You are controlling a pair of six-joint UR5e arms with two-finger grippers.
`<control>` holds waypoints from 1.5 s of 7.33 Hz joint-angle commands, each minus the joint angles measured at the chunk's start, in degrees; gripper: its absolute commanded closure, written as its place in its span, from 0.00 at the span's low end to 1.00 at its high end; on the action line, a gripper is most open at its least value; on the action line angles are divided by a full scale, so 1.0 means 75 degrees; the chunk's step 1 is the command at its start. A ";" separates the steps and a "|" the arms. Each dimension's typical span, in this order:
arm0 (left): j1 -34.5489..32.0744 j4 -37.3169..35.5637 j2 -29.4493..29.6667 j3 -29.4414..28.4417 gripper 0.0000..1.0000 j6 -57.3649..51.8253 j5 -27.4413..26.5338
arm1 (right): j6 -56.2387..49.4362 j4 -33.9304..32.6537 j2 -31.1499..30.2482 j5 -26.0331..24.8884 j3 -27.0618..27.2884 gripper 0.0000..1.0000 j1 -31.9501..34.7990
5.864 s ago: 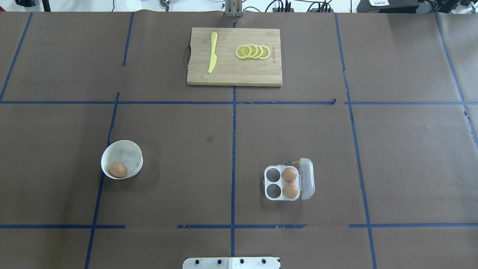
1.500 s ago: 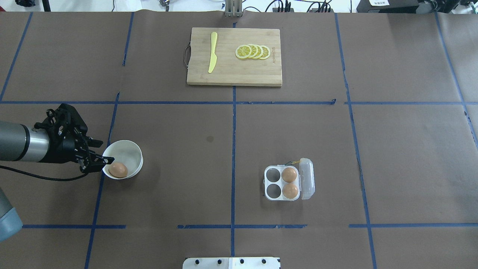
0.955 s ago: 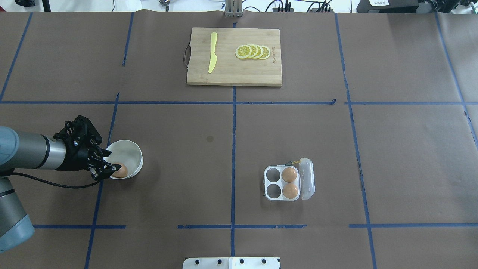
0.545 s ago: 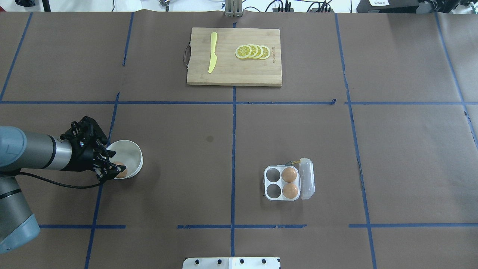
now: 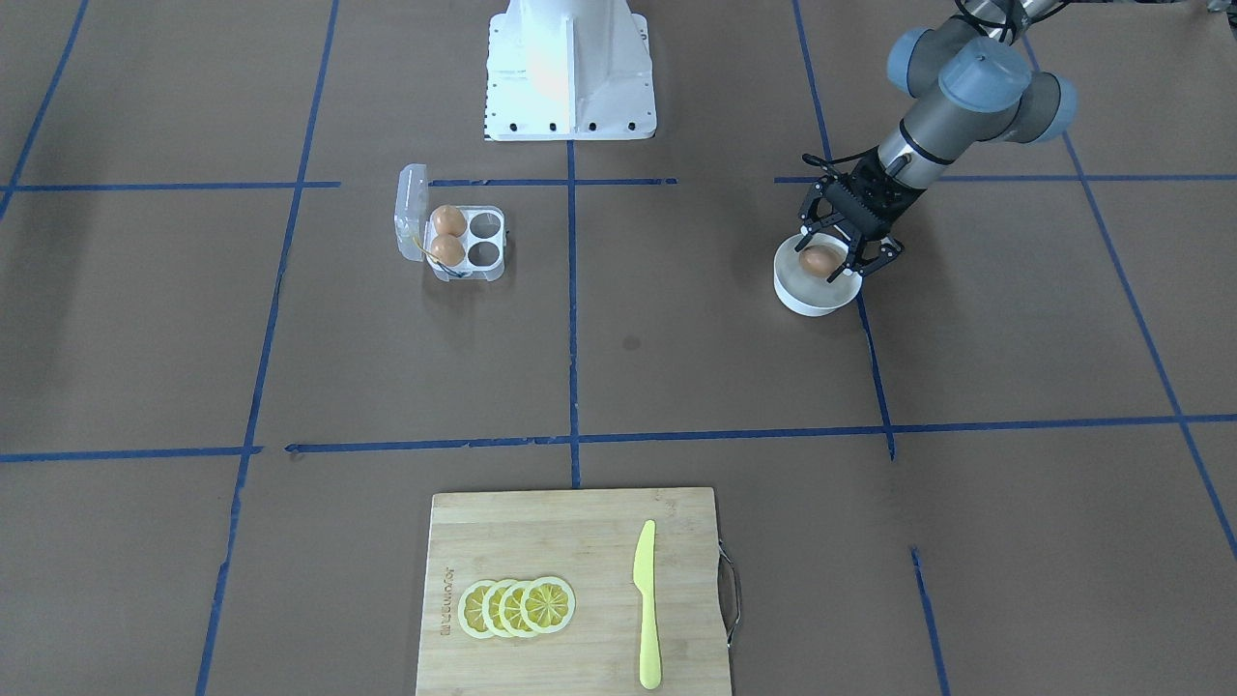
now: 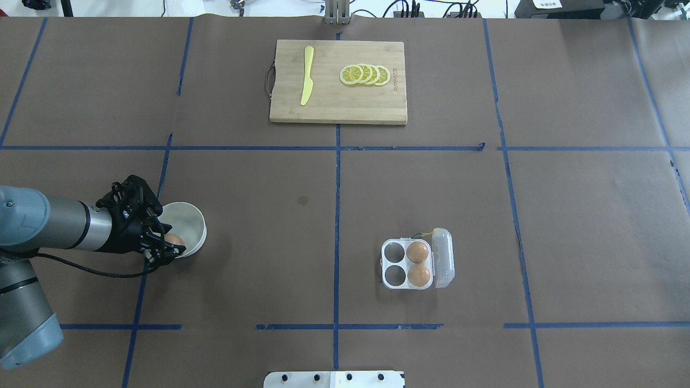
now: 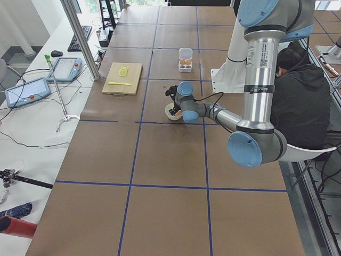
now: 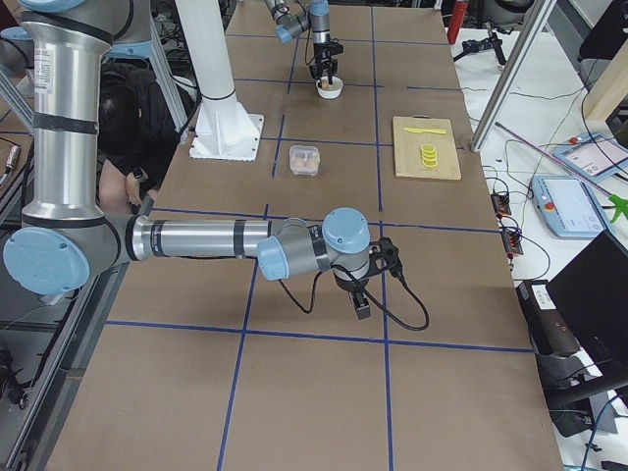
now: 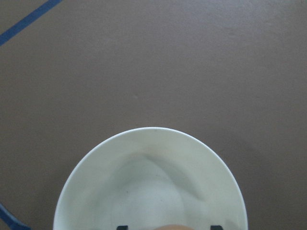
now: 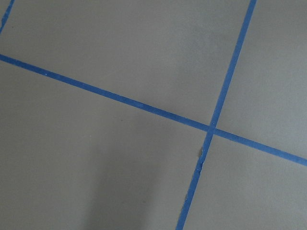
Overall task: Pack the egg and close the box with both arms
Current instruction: 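Close the left gripper on the brown egg inside the bowl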
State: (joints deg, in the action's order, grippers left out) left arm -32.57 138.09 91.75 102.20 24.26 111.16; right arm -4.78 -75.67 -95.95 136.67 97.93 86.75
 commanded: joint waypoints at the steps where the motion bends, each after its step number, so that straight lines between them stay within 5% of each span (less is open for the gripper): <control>1: 0.0053 -0.0001 0.0270 -0.0313 0.34 0.0000 -0.0009 | 0.0005 0.0000 0.0008 0.0000 -0.0002 0.00 0.0000; 5: 0.0065 -0.0094 0.0224 -0.0256 0.34 -0.0070 -0.0009 | 0.0005 -0.0012 0.0008 0.0000 -0.0002 0.00 0.0000; 11: -0.0076 -0.1473 0.0270 0.0094 0.27 -0.0797 0.0003 | 0.0005 -0.0012 0.0008 0.0000 -0.0002 0.00 0.0000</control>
State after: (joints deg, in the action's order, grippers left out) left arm -32.86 130.50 93.55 101.54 19.64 111.18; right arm -4.75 -75.76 -95.89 136.67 97.91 86.75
